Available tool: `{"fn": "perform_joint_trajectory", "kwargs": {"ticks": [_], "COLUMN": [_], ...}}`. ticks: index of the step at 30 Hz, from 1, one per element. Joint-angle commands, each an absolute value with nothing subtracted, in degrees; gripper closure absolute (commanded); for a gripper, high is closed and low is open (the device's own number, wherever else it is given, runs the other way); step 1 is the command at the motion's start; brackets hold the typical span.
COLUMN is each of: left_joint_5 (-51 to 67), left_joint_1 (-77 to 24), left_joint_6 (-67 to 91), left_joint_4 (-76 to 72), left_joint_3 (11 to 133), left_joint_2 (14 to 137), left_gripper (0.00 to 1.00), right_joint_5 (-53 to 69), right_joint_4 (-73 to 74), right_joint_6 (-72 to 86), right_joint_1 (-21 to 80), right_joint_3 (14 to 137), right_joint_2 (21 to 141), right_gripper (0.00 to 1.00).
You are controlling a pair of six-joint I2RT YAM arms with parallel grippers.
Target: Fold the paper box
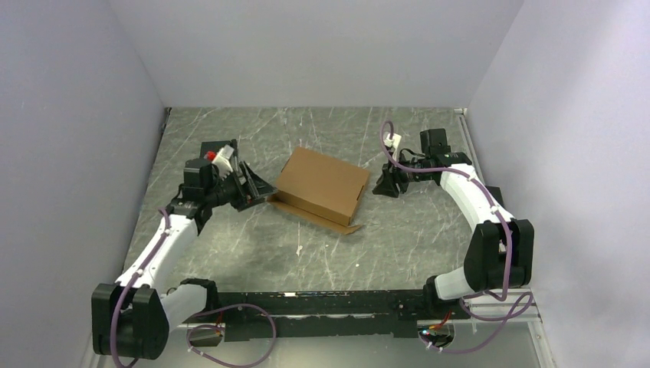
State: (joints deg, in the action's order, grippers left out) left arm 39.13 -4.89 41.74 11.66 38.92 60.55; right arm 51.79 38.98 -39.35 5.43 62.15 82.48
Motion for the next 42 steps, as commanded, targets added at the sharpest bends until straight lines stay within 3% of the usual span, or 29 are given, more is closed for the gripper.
{"fn": "perform_joint_trajectory", "kwargs": {"ticks": [1,6,15,20,33,42], "left_joint_5": [39.6,29.4,18.1,14.2,12.2,14.9], "left_joint_1": [-13.1,-20.9,-25.2,-25.7,-25.7,-20.4], "left_joint_6": [50.4,57.0,65.1,66.3,64.9,61.7], "left_joint_4": [1.5,-2.4,1.8,1.9,5.7,3.4], "left_joint_3": [37.8,37.7,42.1,43.6,51.1,55.0], "left_joint_2": [60.1,64.2,73.2,76.6,88.5,97.0], "left_gripper": [0.19,0.18,0.22,0.32,0.36,0.57], "right_joint_5": [54.2,54.1,54.3,54.3,54.1,54.1], "right_joint_4": [36.0,35.8,35.8,35.8,35.8,35.9], "right_joint_6": [-38.2,-37.9,-38.0,-38.0,-38.1,-38.1], "right_joint_1": [5.0,4.9,4.9,4.9,4.8,4.8], "right_joint_3": [61.7,61.6,61.5,61.4,61.4,61.4], "right_joint_2": [81.6,81.9,82.0,82.1,82.0,81.8], "right_gripper": [0.55,0.54,0.54,0.54,0.54,0.54]}}
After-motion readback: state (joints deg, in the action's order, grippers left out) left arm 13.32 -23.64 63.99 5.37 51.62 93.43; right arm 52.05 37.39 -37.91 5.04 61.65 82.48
